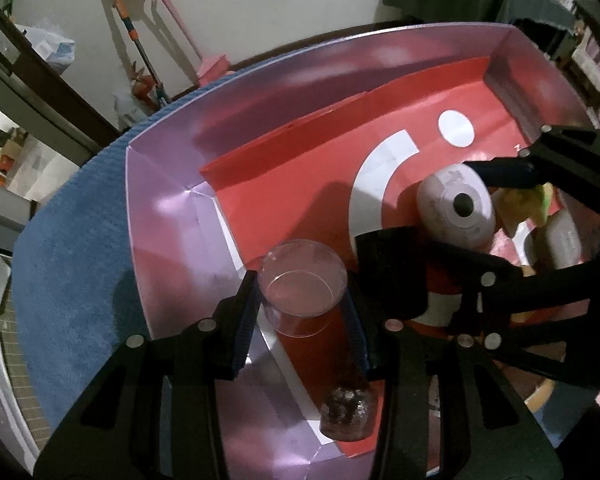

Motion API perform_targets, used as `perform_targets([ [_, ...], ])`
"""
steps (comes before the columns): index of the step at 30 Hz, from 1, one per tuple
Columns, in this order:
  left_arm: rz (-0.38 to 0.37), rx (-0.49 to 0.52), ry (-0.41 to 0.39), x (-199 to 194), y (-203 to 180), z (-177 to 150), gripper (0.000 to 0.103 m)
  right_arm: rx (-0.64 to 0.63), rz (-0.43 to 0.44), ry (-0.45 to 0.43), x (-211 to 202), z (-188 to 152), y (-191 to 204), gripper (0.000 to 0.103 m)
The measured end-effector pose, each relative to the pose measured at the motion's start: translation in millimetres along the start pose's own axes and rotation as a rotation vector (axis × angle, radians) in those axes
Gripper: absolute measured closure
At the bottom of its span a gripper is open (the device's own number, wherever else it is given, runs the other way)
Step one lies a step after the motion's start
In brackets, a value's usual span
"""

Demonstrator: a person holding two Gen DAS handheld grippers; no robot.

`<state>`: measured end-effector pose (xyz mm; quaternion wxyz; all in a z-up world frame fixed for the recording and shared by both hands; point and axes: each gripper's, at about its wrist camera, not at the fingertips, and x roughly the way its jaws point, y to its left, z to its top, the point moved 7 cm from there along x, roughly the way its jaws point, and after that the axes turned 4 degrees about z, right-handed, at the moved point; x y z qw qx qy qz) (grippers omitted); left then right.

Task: Organize rigid objects
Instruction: 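Carry the clear cup and lavender compact into the tray and open both tools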

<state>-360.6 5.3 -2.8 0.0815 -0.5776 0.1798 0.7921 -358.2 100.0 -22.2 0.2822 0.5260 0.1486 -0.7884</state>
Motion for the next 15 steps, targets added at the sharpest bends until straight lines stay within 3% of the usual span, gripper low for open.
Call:
perform_targets([
  [15, 0.042, 0.047, 0.02, -2, -12, -13, 0.064, 0.002, -0.022, 0.011, 10, -3, -1, 0.046],
])
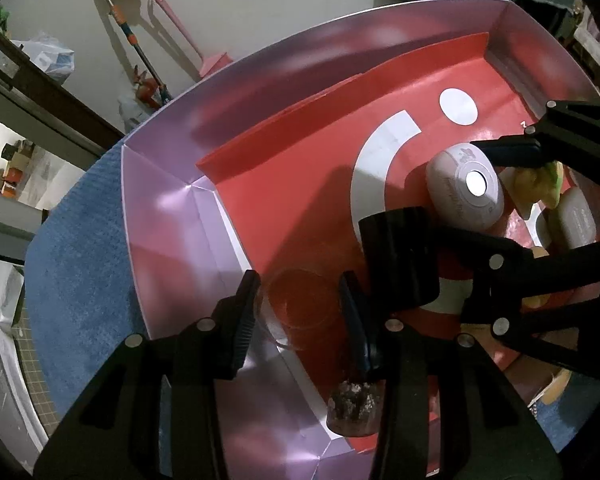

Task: Organize rigid objects
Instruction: 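Carry the clear cup and lavender compact into the tray and open both tools, then withdraw both tools from the tray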

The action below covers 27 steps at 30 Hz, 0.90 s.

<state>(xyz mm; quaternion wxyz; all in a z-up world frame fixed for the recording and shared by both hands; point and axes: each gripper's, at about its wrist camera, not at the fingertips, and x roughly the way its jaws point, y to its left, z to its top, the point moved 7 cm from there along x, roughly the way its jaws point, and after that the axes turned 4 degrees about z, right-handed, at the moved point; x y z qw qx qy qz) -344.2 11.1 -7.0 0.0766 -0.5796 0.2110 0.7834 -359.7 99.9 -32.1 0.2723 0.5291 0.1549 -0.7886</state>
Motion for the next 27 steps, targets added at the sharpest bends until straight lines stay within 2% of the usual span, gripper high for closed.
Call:
perform_targets([
  [4, 0.005, 0.0, 0.002, 1, 0, 0, 0.064, 0.002, 0.0, 0.006, -2, -1, 1, 0.045],
  [8, 0.007, -0.003, -0.004, -1, -2, -4, 0.063, -0.002, -0.008, 0.003, -4, 0, 0, 0.04],
  [10, 0.002, -0.015, -0.009, -2, -1, -5, 0.06, -0.004, -0.011, 0.0, -7, -1, 1, 0.04],
  [11, -0.005, -0.024, -0.016, -4, 0, -6, 0.055, -0.003, -0.012, -0.005, -9, -1, 1, 0.039],
  [16, -0.02, -0.087, -0.062, -22, 3, -14, 0.053, 0.004, -0.016, -0.034, -24, -3, 3, 0.028],
  [19, -0.023, -0.135, -0.128, -35, 8, -19, 0.053, 0.014, -0.025, -0.059, -36, -7, 5, 0.028],
  [20, -0.033, -0.159, -0.153, -41, 9, -22, 0.047, 0.023, -0.023, -0.078, -43, -9, 5, 0.027],
  [21, -0.045, -0.185, -0.18, -48, 9, -28, 0.04, 0.03, -0.018, -0.098, -51, -12, 7, 0.025],
  [24, -0.065, -0.249, -0.276, -68, 10, -40, 0.039, 0.037, -0.013, -0.179, -80, -21, 11, 0.014],
  [26, -0.065, -0.286, -0.334, -77, 15, -47, 0.038, 0.042, -0.026, -0.243, -104, -31, 14, 0.01],
  [27, -0.071, -0.312, -0.36, -82, 15, -52, 0.035, 0.045, -0.031, -0.269, -115, -34, 15, 0.01],
])
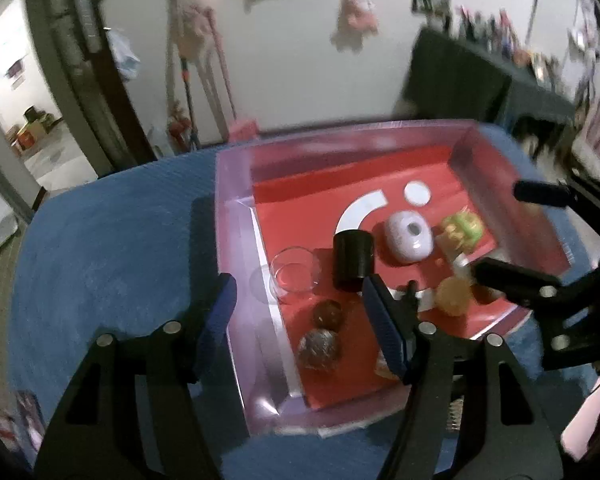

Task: Organize rigid objects
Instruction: 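Withdraw both tools from the tray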

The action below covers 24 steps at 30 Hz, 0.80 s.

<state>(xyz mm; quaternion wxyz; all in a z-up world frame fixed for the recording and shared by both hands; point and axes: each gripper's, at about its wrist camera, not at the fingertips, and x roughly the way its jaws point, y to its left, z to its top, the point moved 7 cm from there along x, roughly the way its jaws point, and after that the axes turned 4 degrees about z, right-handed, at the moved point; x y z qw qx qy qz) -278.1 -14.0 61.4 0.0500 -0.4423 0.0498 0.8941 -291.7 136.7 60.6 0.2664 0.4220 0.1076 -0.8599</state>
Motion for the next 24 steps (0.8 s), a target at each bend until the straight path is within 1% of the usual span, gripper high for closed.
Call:
perform_targets([
  [1, -0.01, -0.031, -0.027, -4, 5, 0, 0.032, 0.004, -0.001, -0.022, -10, -1, 1, 0.009],
  [2, -0.021, -0.059, -0.055, -9, 8, -2, 0.028, 0.019, 0.008, -0.06, -27, -6, 3, 0.007],
  [3, -0.026, -0.081, -0.086, -18, 9, -7, 0.028, 0.031, 0.016, -0.081, -37, -9, 3, 0.003],
  [5, -0.021, -0.105, -0.131, -29, 12, -13, 0.028, 0.054, 0.005, -0.128, -60, -18, 4, 0.002],
  [7, -0.015, -0.111, -0.173, -44, 9, -22, 0.027, 0.068, -0.004, -0.166, -79, -28, 7, 0.002],
  [9, -0.002, -0.106, -0.218, -62, 4, -34, 0.019, 0.098, -0.015, -0.203, -94, -34, 4, 0.0],
  [12, 0.008, -0.094, -0.284, -79, -2, -45, 0.017, 0.137, -0.031, -0.248, -113, -50, 6, 0.0],
  [13, 0.005, -0.091, -0.297, -84, -2, -49, 0.016, 0.149, -0.043, -0.265, -119, -57, 6, 0.0],
  [15, -0.005, -0.09, -0.318, -94, -8, -59, 0.01, 0.17, -0.062, -0.288, -129, -72, 4, 0.0],
  [16, -0.007, -0.087, -0.327, -98, -10, -64, 0.009, 0.178, -0.074, -0.295, -132, -77, 3, 0.0],
  [19, -0.001, -0.077, -0.351, -105, -19, -78, 0.008, 0.209, -0.1, -0.317, -139, -95, 2, 0.0],
  [22, -0.043, -0.088, -0.356, -108, -29, -93, 0.008, 0.248, -0.114, -0.342, -141, -111, 0, 0.0],
  [24, -0.052, -0.096, -0.363, -108, -33, -102, 0.008, 0.268, -0.125, -0.348, -136, -120, 1, 0.0],
])
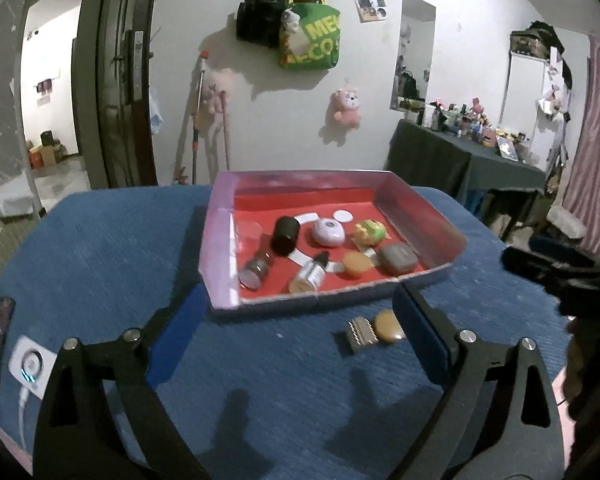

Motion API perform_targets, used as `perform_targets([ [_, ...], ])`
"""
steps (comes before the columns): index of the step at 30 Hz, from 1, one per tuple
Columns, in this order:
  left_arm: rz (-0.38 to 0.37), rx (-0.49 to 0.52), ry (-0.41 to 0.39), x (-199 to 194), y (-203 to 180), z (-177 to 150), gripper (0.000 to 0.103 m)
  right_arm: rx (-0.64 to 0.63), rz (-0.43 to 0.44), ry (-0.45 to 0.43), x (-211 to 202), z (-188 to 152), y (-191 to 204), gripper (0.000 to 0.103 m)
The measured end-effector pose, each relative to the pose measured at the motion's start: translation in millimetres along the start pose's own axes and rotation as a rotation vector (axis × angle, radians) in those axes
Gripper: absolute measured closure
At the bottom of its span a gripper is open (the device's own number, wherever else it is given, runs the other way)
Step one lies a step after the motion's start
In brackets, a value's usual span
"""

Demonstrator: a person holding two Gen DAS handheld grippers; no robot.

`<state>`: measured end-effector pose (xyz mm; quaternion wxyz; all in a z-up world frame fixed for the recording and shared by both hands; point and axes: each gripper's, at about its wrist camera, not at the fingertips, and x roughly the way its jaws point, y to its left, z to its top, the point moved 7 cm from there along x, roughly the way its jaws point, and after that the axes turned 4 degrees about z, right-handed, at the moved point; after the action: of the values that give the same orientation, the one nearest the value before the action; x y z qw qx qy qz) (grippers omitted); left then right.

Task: Organize rigid objects
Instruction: 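Withdraw both tools from the tray, then grasp the silver studded roller with the left tool while the right tool grasps the orange sponge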

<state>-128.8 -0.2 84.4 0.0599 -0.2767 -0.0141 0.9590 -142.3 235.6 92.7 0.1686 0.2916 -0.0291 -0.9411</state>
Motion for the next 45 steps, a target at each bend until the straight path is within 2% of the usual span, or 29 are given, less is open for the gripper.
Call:
perform_targets([
  [5, 0.018, 0.0, -0.036, 3, -5, -21, 0.008, -0.018, -0.059, -0.021, 2, -26, 1, 0.0],
  [11, -0.005, -0.057, 0.028, 22, 0, -44, 0.008, -0.023, -0.089, -0.021, 9, -51, 4, 0.0],
  [15, 0.005, -0.045, 0.056, 30, 1, -50, 0.008, -0.034, -0.069, 0.027, 21, -62, 8, 0.0],
  [29, 0.017, -0.048, 0.101, 43, 2, -53, 0.008, -0.078, -0.052, 0.074, 39, -70, 18, 0.0],
  [38, -0.043, -0.027, 0.184, 55, -11, -50, 0.008, -0.106, 0.0, 0.113, 42, -63, 10, 0.0],
  [45, -0.081, 0.003, 0.276, 77, -32, -49, 0.008, -0.164, 0.11, 0.24, 64, -66, 12, 0.0],
])
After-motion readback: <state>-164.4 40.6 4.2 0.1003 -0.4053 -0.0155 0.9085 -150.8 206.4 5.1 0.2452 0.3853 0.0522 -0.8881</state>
